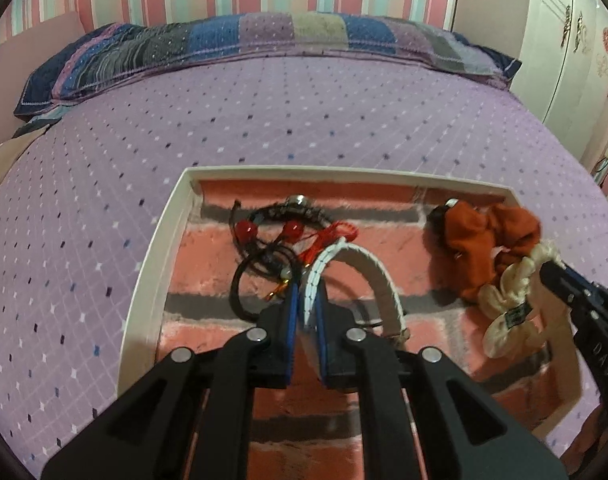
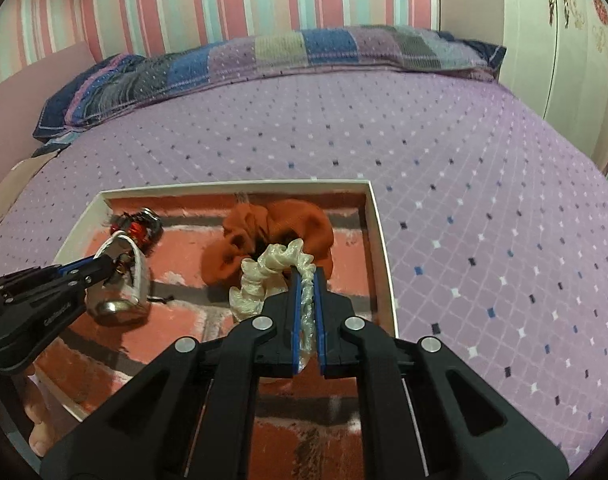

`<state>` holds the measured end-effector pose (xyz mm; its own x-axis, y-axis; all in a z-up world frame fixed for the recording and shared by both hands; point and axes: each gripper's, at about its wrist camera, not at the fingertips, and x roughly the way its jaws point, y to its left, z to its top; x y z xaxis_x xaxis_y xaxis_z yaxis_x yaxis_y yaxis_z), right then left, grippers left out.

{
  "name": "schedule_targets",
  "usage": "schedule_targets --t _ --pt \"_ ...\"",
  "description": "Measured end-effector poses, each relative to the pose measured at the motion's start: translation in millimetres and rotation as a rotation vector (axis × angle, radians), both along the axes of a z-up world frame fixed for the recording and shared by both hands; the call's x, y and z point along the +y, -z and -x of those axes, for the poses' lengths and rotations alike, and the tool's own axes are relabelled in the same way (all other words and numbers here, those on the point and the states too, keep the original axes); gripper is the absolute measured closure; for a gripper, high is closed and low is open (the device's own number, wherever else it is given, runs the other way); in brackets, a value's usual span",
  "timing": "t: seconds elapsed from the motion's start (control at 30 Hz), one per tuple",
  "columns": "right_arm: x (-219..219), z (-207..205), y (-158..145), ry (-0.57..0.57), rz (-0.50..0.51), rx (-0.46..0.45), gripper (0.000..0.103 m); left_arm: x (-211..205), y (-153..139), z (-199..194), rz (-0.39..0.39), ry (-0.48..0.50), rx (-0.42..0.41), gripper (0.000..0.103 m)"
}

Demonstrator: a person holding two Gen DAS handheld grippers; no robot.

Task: Organize jewelry
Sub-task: 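Open right gripper over the tray while left gripper releases the watch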

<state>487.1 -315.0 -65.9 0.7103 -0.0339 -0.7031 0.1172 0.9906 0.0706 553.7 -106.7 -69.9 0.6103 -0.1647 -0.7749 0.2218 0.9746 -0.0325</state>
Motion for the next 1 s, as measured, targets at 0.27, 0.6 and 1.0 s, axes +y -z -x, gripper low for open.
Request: schedule_targets --t 0.27,0.6,1.0 --pt "2 -10 13 -0.003 0.021 0.059 0.094 -2 4 0 -0.024 0.006 0.006 0.094" --pt "1 -10 22 -0.019 0.038 0.087 0.056 1 5 0 -0.035 -0.006 0.016 0.093" --pt "7 17 -3 -0.030 0.074 -0.025 0.015 11 -17 34 -0.014 0.005 -0.044 0.048"
